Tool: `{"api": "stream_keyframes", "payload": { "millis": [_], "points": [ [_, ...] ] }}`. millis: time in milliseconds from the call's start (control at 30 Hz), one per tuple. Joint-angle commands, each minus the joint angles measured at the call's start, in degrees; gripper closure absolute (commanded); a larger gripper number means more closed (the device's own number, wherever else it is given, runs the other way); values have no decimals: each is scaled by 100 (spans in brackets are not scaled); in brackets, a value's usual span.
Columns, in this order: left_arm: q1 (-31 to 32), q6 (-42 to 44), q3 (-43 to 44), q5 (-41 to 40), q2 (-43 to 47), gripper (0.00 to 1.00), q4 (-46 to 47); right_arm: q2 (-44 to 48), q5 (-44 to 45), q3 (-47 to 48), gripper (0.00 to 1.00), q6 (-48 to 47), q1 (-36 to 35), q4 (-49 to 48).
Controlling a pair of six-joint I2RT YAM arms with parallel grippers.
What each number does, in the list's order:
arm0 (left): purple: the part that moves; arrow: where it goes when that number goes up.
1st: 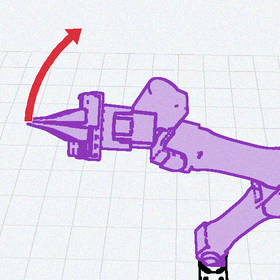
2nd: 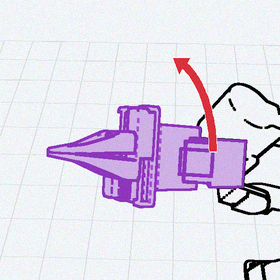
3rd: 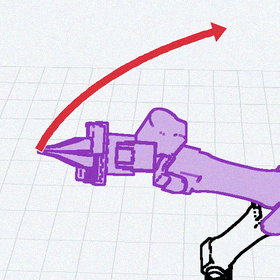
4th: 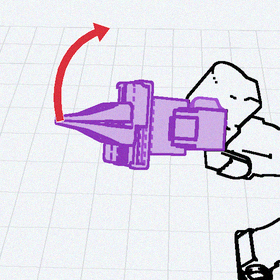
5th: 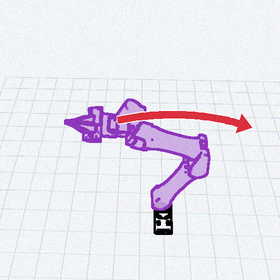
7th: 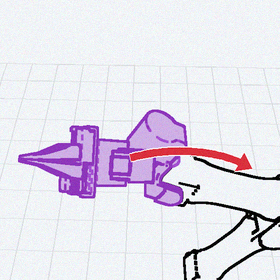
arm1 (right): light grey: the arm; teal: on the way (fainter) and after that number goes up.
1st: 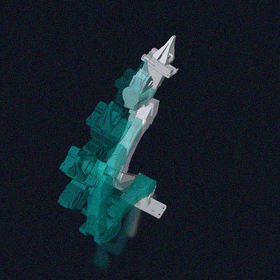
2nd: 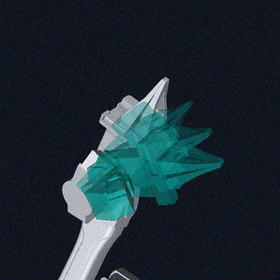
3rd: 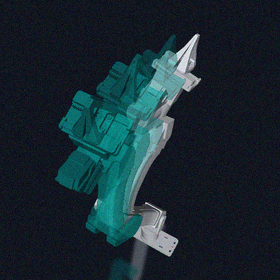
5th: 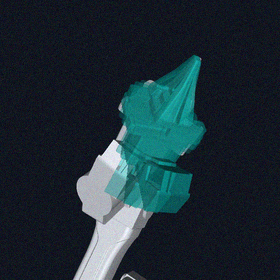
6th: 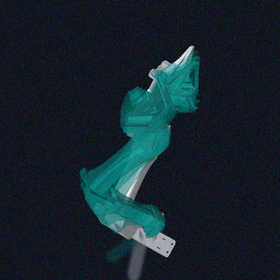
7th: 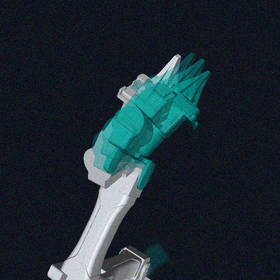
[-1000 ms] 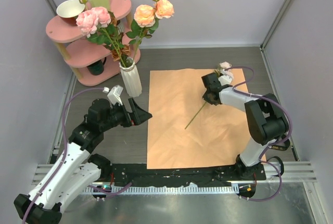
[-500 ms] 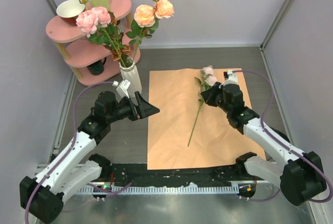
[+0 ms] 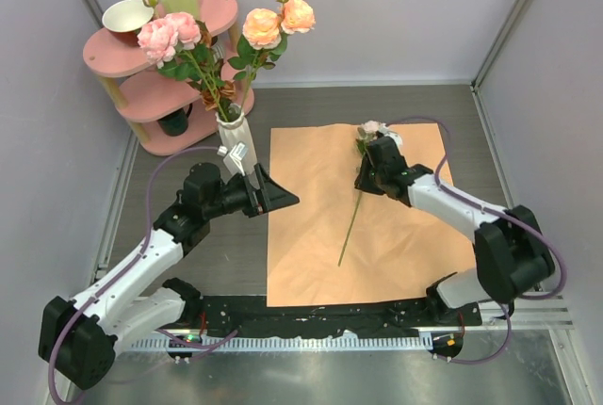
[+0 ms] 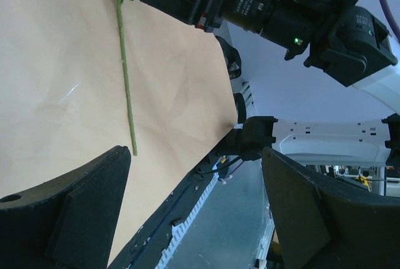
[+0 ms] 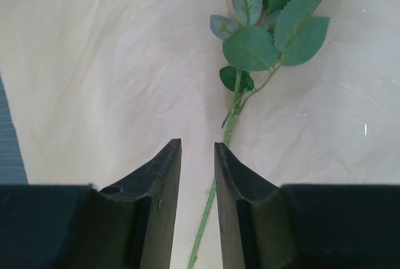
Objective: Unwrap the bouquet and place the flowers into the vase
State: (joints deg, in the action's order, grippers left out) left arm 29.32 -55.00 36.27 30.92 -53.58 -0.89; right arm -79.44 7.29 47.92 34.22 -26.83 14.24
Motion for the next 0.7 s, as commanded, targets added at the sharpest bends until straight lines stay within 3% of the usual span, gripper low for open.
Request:
{"api": "stream_keyframes", "payload": {
  "millis": [0,233,433,667],
  "points": [
    [47,-89,-155,11,225,11,238,-885,817,831,66,374,-244,938],
    [47,7,-243,-174,735,9,-245,-1802,1107,1422,68,1068,-358,1301],
    [47,51,-278,-235,858,9,-386,-1759,1670,1369,69,1456,-516,1388],
    [47,86,-226,-200,726,9,-360,-1891,1609,1211,69,1605,-631,1275]
  ]
}}
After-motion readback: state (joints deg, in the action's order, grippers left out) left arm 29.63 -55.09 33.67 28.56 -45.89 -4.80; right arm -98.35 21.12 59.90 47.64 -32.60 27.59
